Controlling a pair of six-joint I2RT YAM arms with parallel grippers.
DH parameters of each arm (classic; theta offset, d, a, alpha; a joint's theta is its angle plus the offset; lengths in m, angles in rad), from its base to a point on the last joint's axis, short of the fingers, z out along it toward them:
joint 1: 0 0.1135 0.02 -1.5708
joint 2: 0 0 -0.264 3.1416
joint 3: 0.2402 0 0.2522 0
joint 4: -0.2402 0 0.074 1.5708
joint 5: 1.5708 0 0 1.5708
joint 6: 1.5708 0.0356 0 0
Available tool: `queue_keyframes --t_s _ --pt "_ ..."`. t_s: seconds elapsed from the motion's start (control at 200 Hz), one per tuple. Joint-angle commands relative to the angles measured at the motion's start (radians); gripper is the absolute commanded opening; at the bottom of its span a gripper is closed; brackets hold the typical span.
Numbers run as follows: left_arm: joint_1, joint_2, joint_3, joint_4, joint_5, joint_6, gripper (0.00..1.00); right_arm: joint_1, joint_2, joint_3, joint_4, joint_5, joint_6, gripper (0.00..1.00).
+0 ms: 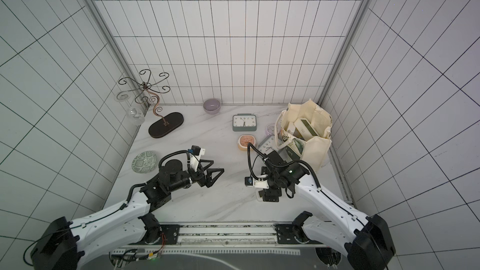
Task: Put the alarm clock into the canvas bag
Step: Pick up the alarm from the center of the board.
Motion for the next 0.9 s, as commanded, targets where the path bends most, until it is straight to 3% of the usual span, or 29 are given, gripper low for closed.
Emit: queue_keyframes --t_s 0.0,0.225,0.405,0.55,0.895 --pt "0.003 0.046 -0.003 0.032 0.055 -0.033 0.97 0.024 0.05 -0.062 0.024 0.025 -0.018 0.95" --pt "0.004 0.168 0.039 0.006 0.097 -0.037 0.97 0.055 0.116 -0.086 0.051 0.067 -0.024 0.97" --pt "0.009 0.261 0.085 -0.019 0.177 -0.025 0.97 0.06 0.128 -0.12 0.116 0.098 0.014 0.85" --pt "0.013 0.27 0.08 -0.007 0.173 -0.03 0.97 0.062 0.163 -0.121 0.155 0.078 0.044 0.7" --pt "0.029 0.255 0.072 -0.009 0.174 -0.031 0.97 0.081 0.202 -0.134 0.165 0.079 0.061 0.67"
